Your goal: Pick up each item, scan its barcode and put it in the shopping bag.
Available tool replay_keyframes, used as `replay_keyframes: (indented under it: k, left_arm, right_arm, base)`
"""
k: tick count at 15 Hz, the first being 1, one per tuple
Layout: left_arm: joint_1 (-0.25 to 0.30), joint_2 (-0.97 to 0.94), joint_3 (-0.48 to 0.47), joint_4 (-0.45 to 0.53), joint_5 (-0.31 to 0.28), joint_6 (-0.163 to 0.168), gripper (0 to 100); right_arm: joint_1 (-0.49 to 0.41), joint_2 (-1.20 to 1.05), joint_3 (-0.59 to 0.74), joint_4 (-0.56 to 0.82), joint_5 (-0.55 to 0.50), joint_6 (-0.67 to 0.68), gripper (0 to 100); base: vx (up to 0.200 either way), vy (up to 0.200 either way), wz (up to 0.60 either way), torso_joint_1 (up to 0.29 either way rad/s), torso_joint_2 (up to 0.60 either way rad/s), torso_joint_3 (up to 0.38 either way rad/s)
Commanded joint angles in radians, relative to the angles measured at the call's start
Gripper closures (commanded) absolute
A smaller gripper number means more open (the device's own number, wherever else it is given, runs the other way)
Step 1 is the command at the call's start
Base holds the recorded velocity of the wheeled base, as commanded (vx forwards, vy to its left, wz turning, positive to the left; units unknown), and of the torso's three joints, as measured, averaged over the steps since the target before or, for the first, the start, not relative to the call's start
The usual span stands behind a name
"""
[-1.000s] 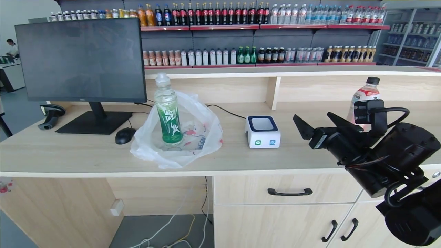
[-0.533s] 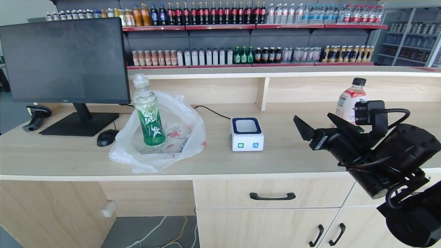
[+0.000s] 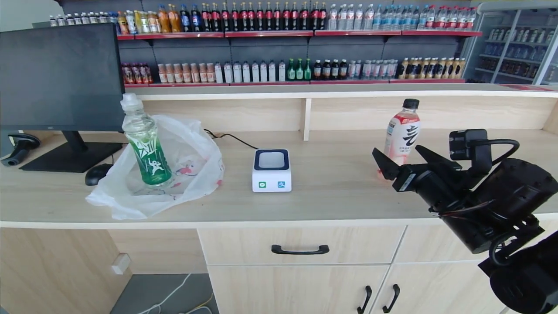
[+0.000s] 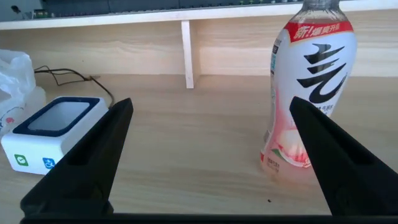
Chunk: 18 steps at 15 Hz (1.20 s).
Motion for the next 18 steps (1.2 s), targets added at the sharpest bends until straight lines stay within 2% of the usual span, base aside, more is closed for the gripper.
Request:
replay_keyframes:
  k: [1, 4, 8, 13, 15, 18]
  left_arm:
    - [0.0, 0.001, 0.0, 0.0, 0.0, 0.0, 0]
    - [0.0, 0.0, 0.0, 0.0, 0.0, 0.0, 0]
    - [0.0, 0.001, 0.0, 0.0, 0.0, 0.001, 0]
    - [0.0, 0.0, 0.0, 0.0, 0.0, 0.003, 0]
    - [-0.001, 0.0, 0.0, 0.0, 0.0, 0.003, 0]
    - [-0.001, 0.0, 0.0, 0.0, 0.0, 0.006, 0]
  right_arm:
    - [0.0, -0.005, 0.018, -0.001, 0.0, 0.0, 0]
    - [0.0, -0.008, 0.018, -0.001, 0.0, 0.0, 0]
    - [0.006, -0.01, 0.021, -0.001, 0.0, 0.0, 0]
    - [0.032, -0.014, 0.045, -0.001, 0.0, 0.003, 0]
    - [0.077, -0.013, 0.047, -0.001, 0.0, 0.003, 0]
    - [0.081, 0.007, 0.042, -0.001, 0.0, 0.003, 0]
  base:
    - [0.0, -0.2, 0.0, 0.007, 0.0, -0.002]
    - [0.067, -0.2, 0.0, 0.004, 0.0, -0.001]
    - [0.2, 0.0, 0.0, 0.004, 0.0, 0.002]
    - [0.0, 0.0, 0.0, 0.0, 0.0, 0.0]
    - [0.0, 0.0, 0.0, 0.0, 0.0, 0.0]
    - [0.0, 0.0, 0.0, 0.0, 0.0, 0.0]
